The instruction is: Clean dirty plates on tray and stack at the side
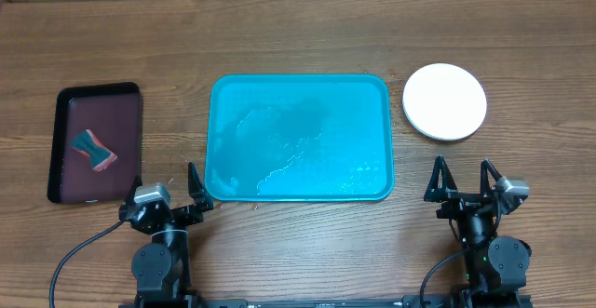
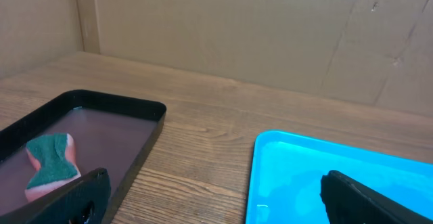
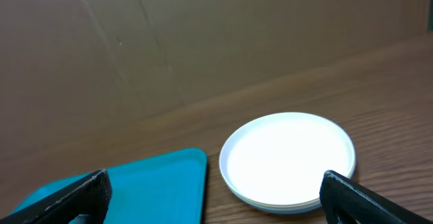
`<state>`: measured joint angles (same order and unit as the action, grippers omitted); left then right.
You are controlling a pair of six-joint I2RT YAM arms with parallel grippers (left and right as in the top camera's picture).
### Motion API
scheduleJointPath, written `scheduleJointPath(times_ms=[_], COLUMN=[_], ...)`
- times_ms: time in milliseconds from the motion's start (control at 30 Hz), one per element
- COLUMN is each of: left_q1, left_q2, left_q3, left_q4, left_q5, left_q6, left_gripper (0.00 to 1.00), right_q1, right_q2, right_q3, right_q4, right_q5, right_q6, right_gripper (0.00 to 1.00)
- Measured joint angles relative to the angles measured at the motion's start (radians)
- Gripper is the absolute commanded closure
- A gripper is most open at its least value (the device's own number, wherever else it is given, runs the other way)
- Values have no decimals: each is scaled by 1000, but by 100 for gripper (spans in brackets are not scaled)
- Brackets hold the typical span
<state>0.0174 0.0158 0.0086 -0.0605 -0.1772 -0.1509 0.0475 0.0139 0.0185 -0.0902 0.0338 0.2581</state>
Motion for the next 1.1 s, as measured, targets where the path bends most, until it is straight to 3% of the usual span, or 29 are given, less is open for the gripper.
scheduleJointPath(times_ms=[300, 1100], left_q1=[0, 0], left_q2=[0, 0], left_q3=[0, 0], left_q4=[0, 0], left_q5=[0, 0], left_q6=[0, 0], left_gripper=[0, 0], right_q1=[0, 0], right_q2=[0, 0], right_q3=[0, 0], right_q4=[0, 0], right_q5=[-4, -12], right_q6=[-190, -225], right_gripper=[0, 0])
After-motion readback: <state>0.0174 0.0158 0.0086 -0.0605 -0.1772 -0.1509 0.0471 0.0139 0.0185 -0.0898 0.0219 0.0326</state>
